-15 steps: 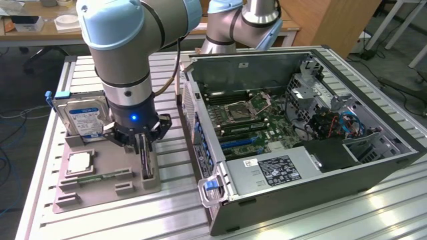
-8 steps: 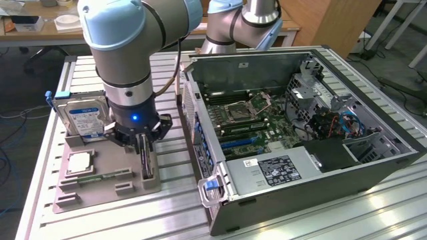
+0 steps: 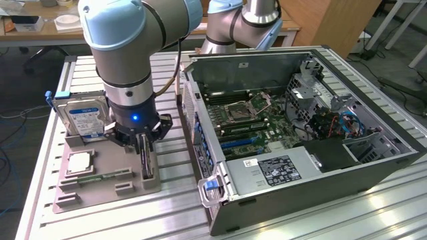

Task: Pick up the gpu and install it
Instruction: 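Pick up the gpu and move the gpu toward the slot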

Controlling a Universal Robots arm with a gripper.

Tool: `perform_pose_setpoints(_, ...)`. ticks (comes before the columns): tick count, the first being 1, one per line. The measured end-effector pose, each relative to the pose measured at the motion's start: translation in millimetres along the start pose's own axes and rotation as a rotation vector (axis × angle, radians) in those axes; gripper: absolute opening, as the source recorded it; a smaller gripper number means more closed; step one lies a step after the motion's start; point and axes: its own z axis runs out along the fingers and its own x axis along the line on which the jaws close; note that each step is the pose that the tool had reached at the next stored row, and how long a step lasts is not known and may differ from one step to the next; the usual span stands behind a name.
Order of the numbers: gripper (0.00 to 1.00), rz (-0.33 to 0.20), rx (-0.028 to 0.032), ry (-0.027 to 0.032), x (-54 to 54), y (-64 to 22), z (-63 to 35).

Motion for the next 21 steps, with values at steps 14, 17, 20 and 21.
perform_pose_setpoints(14, 0.27, 0.0, 0.0001, 0.0, 0.0, 0.0, 0.0)
perform_pose_setpoints(17, 0.27, 0.0, 0.0, 0.0, 0.0, 0.0, 0.0)
perform_pose_setpoints(20, 0.27, 0.0, 0.0, 0.0, 0.0, 0.0, 0.0)
perform_pose_setpoints(21, 0.27, 0.0, 0.0, 0.0, 0.0, 0.0, 0.0)
